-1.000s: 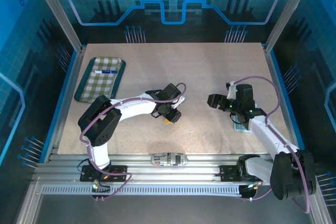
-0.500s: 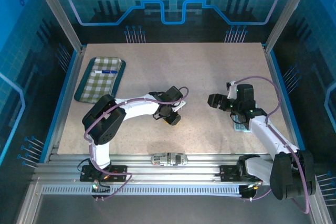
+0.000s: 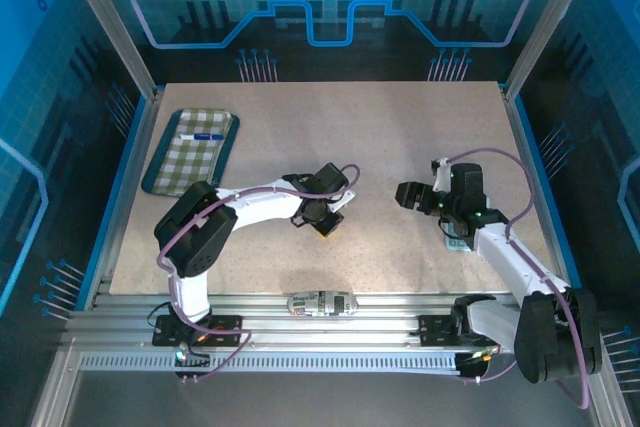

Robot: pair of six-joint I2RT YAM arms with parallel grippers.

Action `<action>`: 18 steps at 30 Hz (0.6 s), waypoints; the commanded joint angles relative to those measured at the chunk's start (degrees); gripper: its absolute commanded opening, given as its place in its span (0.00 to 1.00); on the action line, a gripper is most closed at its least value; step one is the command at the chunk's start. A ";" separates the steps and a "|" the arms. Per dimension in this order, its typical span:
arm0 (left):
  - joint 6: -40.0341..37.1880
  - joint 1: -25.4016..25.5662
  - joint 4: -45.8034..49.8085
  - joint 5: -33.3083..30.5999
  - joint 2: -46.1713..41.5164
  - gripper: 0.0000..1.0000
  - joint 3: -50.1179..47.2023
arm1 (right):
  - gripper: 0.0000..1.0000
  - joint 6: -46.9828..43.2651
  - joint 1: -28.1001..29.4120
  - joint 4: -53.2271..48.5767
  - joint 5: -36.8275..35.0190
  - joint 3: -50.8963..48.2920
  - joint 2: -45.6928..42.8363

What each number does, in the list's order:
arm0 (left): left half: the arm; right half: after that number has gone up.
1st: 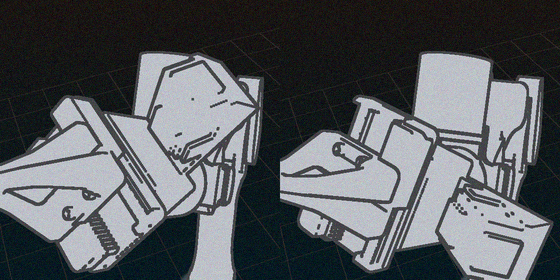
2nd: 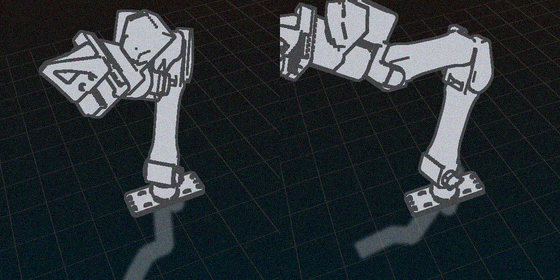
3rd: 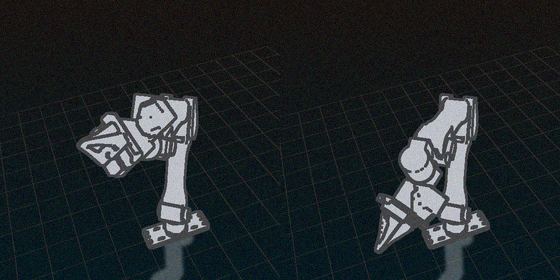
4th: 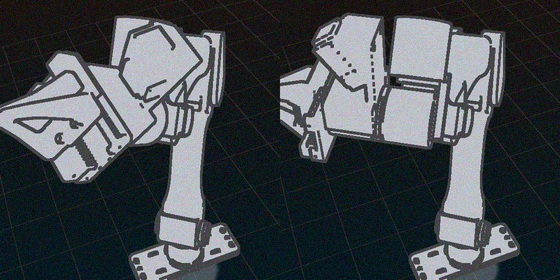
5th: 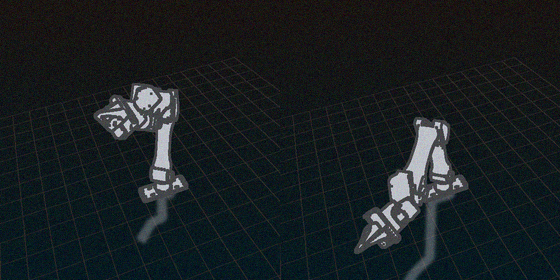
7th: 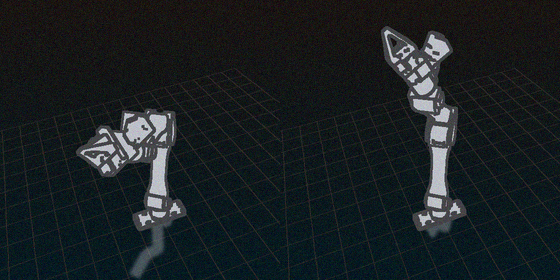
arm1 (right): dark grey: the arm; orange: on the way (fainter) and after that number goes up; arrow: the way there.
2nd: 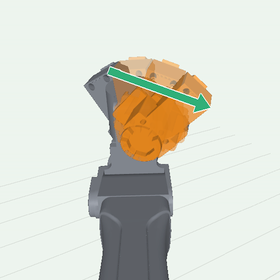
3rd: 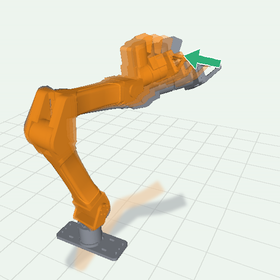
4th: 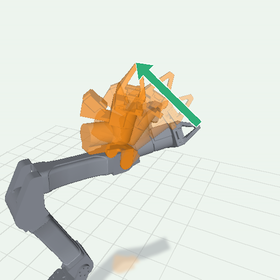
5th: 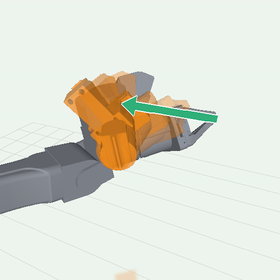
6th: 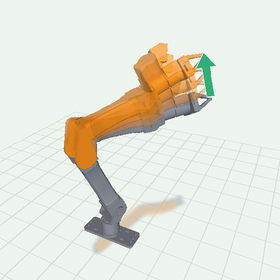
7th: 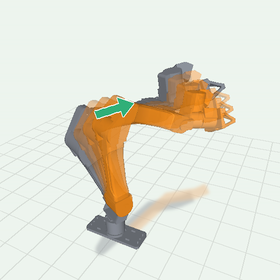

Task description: Remove the keys from the keyring

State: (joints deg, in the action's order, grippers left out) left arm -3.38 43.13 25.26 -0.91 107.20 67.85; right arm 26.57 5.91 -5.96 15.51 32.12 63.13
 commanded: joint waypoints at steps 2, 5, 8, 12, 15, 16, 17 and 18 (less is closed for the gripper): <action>-1.02 0.27 1.81 0.84 -3.16 0.04 0.61 | 0.82 0.77 -0.90 0.34 1.02 -0.83 -1.35; -1.55 0.12 2.25 1.18 -5.86 0.00 0.79 | 0.82 0.96 -0.90 0.12 1.10 -0.74 -1.90; -2.44 -0.13 2.73 1.40 -9.29 0.00 1.03 | 0.82 1.12 -0.74 -0.14 1.67 -0.42 -2.57; -4.33 -1.10 4.31 3.56 -14.45 0.00 2.68 | 0.82 1.21 0.20 -1.11 2.29 1.43 -3.52; -5.97 -2.66 5.29 6.44 -18.46 0.00 4.55 | 0.82 1.29 1.15 -1.01 3.23 3.14 -4.00; -6.17 -3.55 5.95 7.59 -19.59 0.00 5.61 | 0.81 1.38 1.44 -0.71 3.85 3.72 -4.07; -6.27 -4.31 6.61 8.69 -20.38 0.00 6.57 | 0.80 1.38 1.63 -0.16 4.96 4.17 -4.07; -6.42 -5.10 7.53 9.80 -21.30 0.00 8.03 | 0.79 1.38 1.81 0.90 6.94 4.49 -4.16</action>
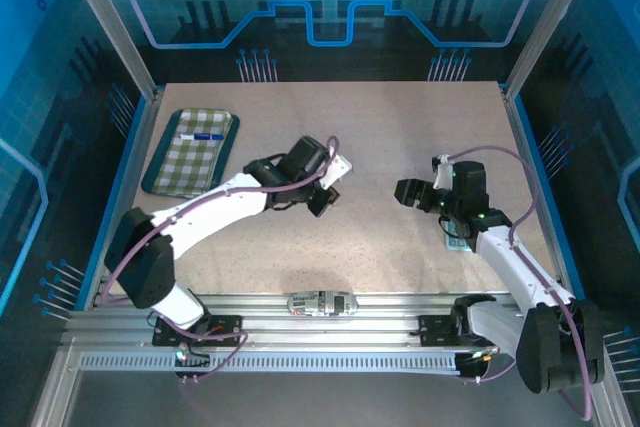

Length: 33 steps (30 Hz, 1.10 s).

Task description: Remove the keys from the keyring

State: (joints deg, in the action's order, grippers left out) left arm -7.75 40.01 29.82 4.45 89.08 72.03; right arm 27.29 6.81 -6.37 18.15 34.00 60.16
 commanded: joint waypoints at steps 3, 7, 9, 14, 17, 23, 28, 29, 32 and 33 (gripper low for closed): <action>-2.86 -3.39 5.36 6.34 -5.26 0.00 7.83 | 0.77 0.75 1.86 5.38 9.93 3.35 -1.43; -3.07 -4.86 6.65 9.58 -7.70 0.00 11.88 | 0.76 0.81 4.01 11.61 15.34 4.43 -1.56; -2.67 -5.63 6.98 11.62 -8.51 0.00 13.69 | 0.76 1.48 4.75 15.31 18.28 4.94 -1.24; -1.72 -6.95 6.99 15.47 -10.23 0.00 16.96 | 0.73 4.53 5.56 26.58 25.24 6.21 0.25; -1.37 -7.15 7.60 17.46 -10.75 0.00 18.52 | 0.73 4.88 6.04 32.90 27.42 6.22 1.04; -0.62 -7.22 7.53 21.66 -11.54 0.00 20.55 | 0.75 10.66 7.60 46.63 37.05 9.79 7.67; -0.51 -7.28 6.77 22.77 -11.97 0.00 21.22 | 0.73 25.49 9.02 65.01 44.93 14.78 17.55; -0.37 -7.37 6.42 23.10 -12.05 0.00 21.22 | 0.72 29.64 9.23 70.63 45.70 15.24 19.64; 0.43 -7.32 5.47 24.24 -12.30 0.00 21.44 | 0.71 41.64 9.68 86.11 47.35 17.77 25.29; 0.77 -7.42 5.10 24.57 -12.48 0.00 21.49 | 0.72 43.92 9.98 87.84 47.60 18.80 26.71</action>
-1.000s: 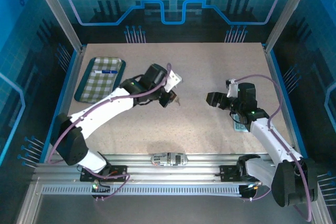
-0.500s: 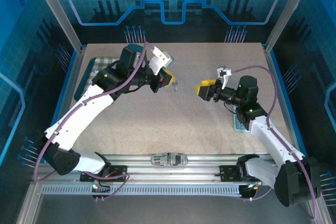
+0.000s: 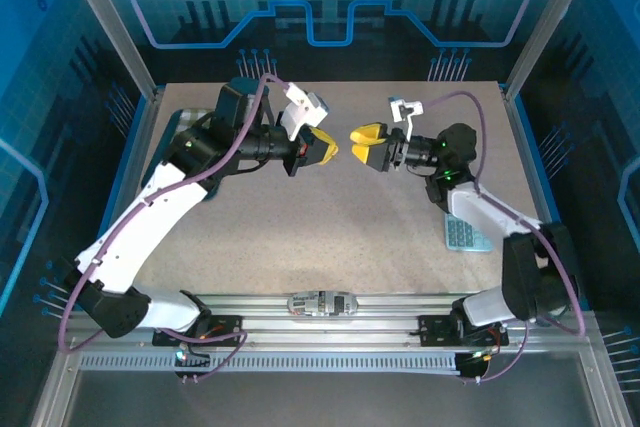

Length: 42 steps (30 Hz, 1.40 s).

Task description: Remove the keys from the keyring

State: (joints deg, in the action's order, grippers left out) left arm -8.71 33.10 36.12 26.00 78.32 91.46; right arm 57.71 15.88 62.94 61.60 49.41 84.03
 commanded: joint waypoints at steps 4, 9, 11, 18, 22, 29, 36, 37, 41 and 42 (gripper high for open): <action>1.85 -0.53 -1.35 3.40 -2.37 0.00 2.48 | 0.73 11.10 3.08 18.53 3.95 3.51 3.58; 1.96 -0.51 -1.57 4.32 -3.39 0.00 2.49 | 0.78 10.75 4.36 18.54 4.32 4.16 3.59; 2.02 -0.55 -1.70 4.51 -3.61 0.00 2.49 | 0.78 10.50 5.15 18.54 4.78 4.42 3.60; 2.72 -0.61 -3.60 5.34 -4.32 0.00 1.95 | 0.77 11.62 8.39 18.54 7.78 7.40 4.39; 3.50 -0.77 -4.80 6.29 -4.58 0.00 2.05 | 0.75 12.30 8.91 18.54 8.69 8.42 4.38; 4.26 -1.59 -6.21 6.54 -5.11 0.00 1.97 | 0.69 13.76 9.57 18.54 11.08 9.02 3.53; 4.48 -2.13 -6.93 6.92 -5.54 0.00 1.23 | 0.68 15.14 9.44 18.62 10.91 9.93 3.33; 4.60 -2.18 -7.15 6.95 -5.70 0.00 1.02 | 0.68 15.13 9.44 18.63 10.90 10.06 3.25; 4.73 -2.42 -7.34 6.97 -6.23 0.00 0.43 | 0.67 15.36 9.25 18.63 10.54 10.36 2.89; 4.67 -2.44 -7.47 6.91 -6.32 0.00 0.31 | 0.67 15.43 9.25 18.63 10.62 10.45 2.83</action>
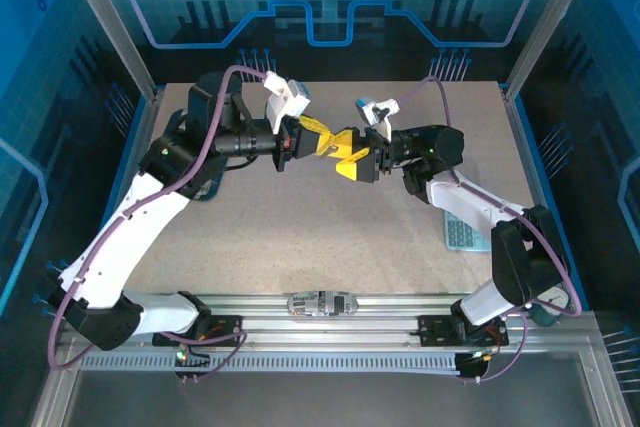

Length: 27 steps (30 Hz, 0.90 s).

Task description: Remove the keys from the keyring

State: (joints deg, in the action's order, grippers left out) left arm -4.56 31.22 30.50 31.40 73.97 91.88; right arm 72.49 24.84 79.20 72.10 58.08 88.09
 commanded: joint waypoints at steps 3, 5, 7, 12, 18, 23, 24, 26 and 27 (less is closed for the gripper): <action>0.61 -0.77 -2.10 1.48 -2.17 0.00 -0.37 | 0.64 1.19 0.24 2.36 -0.27 2.05 -1.36; 0.82 -0.82 -2.44 1.35 -2.28 0.00 -0.60 | 0.59 1.24 0.30 2.28 -0.67 2.15 -1.67; 1.08 -0.81 -2.88 1.38 -2.43 0.00 -0.89 | 0.57 1.07 0.36 2.28 -1.57 2.00 -2.11; 1.91 -0.87 -4.08 1.60 -2.61 0.00 -1.73 | 0.48 1.03 0.32 2.28 -3.41 1.89 -2.21; 2.46 -0.83 -5.14 1.52 -2.78 0.00 -2.88 | 0.38 1.33 0.73 2.36 -4.51 2.84 -1.96; 3.05 -0.84 -6.39 0.92 -3.21 0.00 -3.81 | 0.32 2.07 0.97 2.36 -4.19 3.61 -1.53; 3.19 -0.82 -6.74 0.77 -3.23 0.00 -3.96 | 0.37 2.26 1.04 2.36 -4.16 3.68 -1.36; 3.46 -0.84 -7.35 0.52 -3.35 0.00 -4.14 | 0.43 2.48 1.34 2.36 -4.03 3.71 -1.11; 3.74 -0.95 -7.82 0.45 -3.39 0.00 -4.24 | 0.43 2.28 1.50 2.36 -3.90 3.64 -1.10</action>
State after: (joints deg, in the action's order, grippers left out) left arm -2.24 30.85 25.12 31.38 72.25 88.29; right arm 74.74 25.26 79.59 68.93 59.75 87.29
